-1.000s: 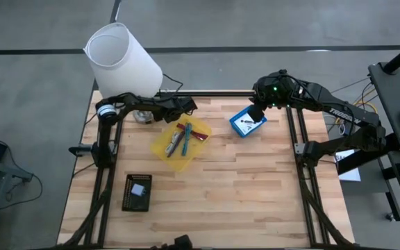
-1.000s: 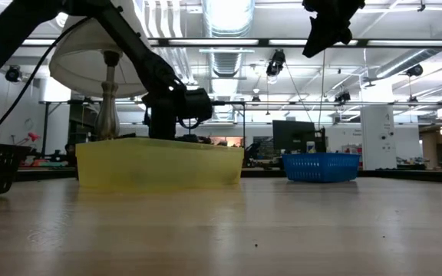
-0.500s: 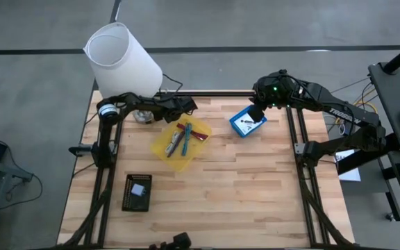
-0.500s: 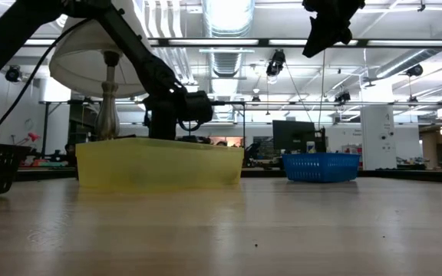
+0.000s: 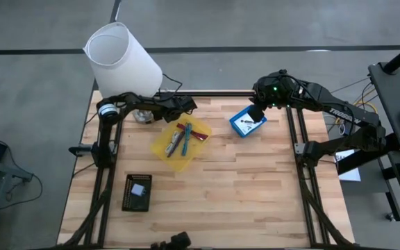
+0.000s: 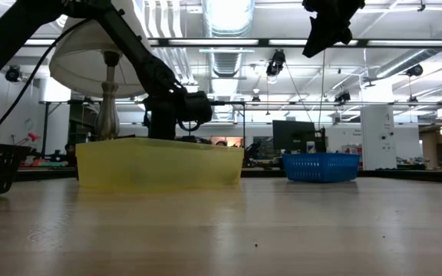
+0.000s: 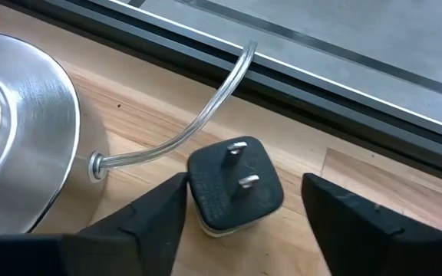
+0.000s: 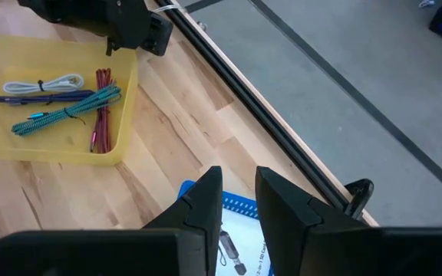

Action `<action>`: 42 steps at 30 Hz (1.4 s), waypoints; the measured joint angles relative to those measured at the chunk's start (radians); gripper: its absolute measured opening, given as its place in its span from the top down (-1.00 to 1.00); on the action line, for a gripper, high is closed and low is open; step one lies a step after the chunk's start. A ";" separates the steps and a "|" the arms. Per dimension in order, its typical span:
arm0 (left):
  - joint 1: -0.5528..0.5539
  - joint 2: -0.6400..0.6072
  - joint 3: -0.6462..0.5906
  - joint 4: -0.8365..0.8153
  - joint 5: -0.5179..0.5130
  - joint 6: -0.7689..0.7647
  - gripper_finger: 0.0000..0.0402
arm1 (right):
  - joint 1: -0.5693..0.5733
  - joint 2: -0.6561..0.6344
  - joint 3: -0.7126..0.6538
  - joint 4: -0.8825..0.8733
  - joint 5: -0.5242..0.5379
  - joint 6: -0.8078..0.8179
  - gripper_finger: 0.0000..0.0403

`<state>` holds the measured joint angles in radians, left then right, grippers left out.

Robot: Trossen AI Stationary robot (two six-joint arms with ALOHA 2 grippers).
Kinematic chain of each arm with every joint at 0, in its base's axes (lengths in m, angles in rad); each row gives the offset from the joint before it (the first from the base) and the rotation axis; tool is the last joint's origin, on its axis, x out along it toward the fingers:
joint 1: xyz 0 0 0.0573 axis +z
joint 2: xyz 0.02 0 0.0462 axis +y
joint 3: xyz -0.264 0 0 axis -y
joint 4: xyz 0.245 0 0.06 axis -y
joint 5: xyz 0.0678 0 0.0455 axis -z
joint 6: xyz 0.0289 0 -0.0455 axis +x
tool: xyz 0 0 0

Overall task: Pick and place items into bin
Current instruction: Put the black charger adapter into the black bin

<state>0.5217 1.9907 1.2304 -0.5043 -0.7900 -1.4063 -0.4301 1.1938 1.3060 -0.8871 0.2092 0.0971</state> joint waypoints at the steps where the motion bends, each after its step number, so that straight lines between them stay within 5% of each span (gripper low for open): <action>1: 0.000 0.000 0.000 0.000 0.002 0.000 -0.15 | 0.000 0.000 0.000 0.000 0.000 0.000 0.66; 9: 0.000 -0.002 0.000 0.004 0.018 0.000 0.31 | 0.000 0.000 0.000 0.000 0.000 0.000 0.66; 30: -0.002 -0.038 0.034 0.025 0.086 0.011 0.32 | 0.000 0.000 0.000 0.000 0.000 -0.001 0.66; 42: -0.021 -0.043 0.080 0.242 0.055 0.219 0.32 | 0.000 0.000 0.000 0.000 0.000 -0.004 0.66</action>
<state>0.5007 1.9476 1.3105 -0.2626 -0.7351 -1.1876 -0.4301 1.1938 1.3060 -0.8871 0.2096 0.0933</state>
